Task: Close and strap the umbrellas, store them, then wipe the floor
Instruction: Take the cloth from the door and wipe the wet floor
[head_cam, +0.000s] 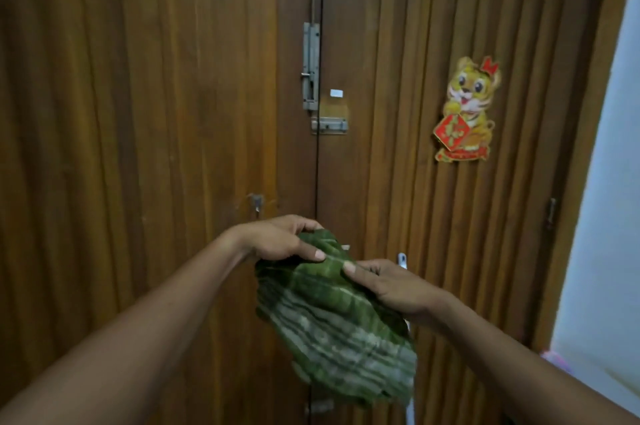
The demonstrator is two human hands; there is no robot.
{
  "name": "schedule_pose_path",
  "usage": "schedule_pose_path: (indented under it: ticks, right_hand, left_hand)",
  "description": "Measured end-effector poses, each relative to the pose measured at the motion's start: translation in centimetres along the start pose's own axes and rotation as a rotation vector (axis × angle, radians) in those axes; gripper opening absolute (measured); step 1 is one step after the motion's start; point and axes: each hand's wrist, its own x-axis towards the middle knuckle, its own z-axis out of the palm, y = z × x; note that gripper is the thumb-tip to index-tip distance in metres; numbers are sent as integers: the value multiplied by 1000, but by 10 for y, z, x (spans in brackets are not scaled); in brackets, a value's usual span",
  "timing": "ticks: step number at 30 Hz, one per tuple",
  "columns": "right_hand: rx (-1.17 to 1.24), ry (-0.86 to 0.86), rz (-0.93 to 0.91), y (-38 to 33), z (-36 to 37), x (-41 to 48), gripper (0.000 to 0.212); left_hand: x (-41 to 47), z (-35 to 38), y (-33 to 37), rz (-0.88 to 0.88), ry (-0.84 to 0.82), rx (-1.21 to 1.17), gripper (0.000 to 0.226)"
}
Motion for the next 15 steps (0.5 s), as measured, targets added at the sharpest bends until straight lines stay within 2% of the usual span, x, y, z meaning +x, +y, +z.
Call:
schedule_pose_path:
  ticks: [3, 6, 9, 11, 15]
  right_hand:
    - [-21, 104, -54, -14, 14, 41, 49]
    - [-88, 156, -118, -23, 23, 70, 33]
    - [-127, 137, -125, -25, 22, 98, 27]
    - [-143, 122, -108, -22, 19, 118, 30]
    - [-194, 66, -77, -3, 13, 156, 29]
  left_hand:
    - [-2, -30, -27, 55, 97, 51, 34]
    - [5, -43, -56, 154, 192, 36, 34]
    - [11, -45, -82, 211, 262, -15, 31]
    - [17, -45, -98, 219, 319, -26, 27]
    - [33, -48, -133, 167, 393, 34, 19]
